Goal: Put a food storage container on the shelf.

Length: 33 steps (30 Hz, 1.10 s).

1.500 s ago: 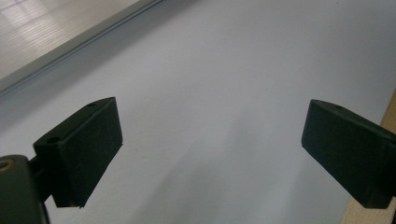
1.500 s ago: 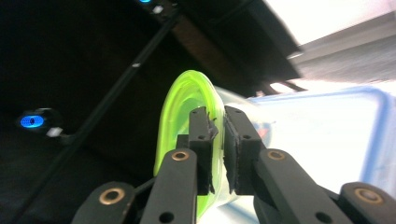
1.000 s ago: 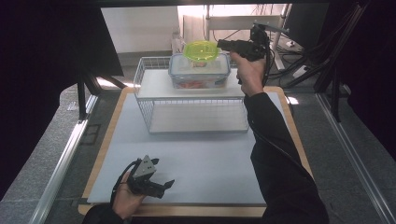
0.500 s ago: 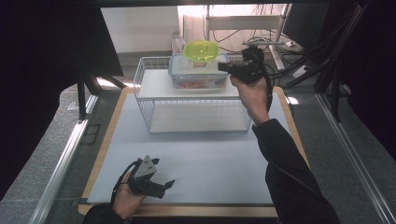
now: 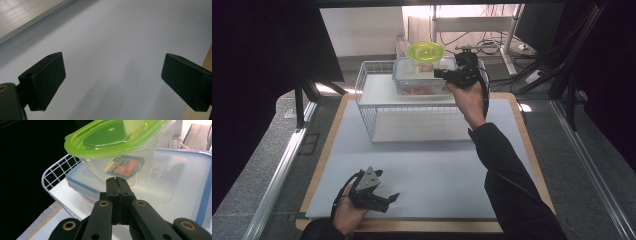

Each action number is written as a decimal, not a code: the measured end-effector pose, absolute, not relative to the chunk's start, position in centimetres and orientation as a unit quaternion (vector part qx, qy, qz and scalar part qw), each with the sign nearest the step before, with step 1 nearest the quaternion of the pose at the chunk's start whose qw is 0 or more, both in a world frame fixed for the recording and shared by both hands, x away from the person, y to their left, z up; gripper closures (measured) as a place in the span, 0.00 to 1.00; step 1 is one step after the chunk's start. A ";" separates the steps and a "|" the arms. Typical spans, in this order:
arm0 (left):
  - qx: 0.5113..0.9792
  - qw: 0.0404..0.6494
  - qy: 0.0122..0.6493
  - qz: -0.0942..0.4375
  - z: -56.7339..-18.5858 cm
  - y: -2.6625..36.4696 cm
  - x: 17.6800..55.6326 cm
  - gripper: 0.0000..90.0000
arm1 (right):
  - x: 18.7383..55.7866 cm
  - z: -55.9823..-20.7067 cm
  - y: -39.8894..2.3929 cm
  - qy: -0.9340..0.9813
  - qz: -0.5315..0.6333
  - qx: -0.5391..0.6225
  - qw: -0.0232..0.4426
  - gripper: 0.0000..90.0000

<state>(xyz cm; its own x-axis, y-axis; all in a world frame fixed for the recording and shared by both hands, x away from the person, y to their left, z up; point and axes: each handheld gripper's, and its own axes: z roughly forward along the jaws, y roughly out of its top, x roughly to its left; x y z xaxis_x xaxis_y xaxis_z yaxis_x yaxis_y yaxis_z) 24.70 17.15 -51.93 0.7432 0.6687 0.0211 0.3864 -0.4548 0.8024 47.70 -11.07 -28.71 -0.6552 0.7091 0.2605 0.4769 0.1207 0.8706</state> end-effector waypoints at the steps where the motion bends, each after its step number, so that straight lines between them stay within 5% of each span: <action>1: 0.836 0.416 0.316 0.169 -51.9 17.2 24.7 0.06 | 47.9 -28.7 -11.0 0.740 0.528 0.402 0.113 1.00; 7: 0.833 0.420 0.318 0.170 -51.9 17.3 24.7 0.06 | 47.8 -28.8 -10.9 0.740 0.532 0.394 0.117 0.98; 18: 0.835 0.417 0.316 0.169 -51.9 17.2 24.7 0.05 | 44.1 -30.2 -12.3 0.762 0.536 0.336 0.137 0.46; 33: 0.836 0.415 0.317 0.170 -52.0 17.1 24.8 0.04 | 39.7 -33.8 -14.3 0.791 0.513 0.297 0.151 0.21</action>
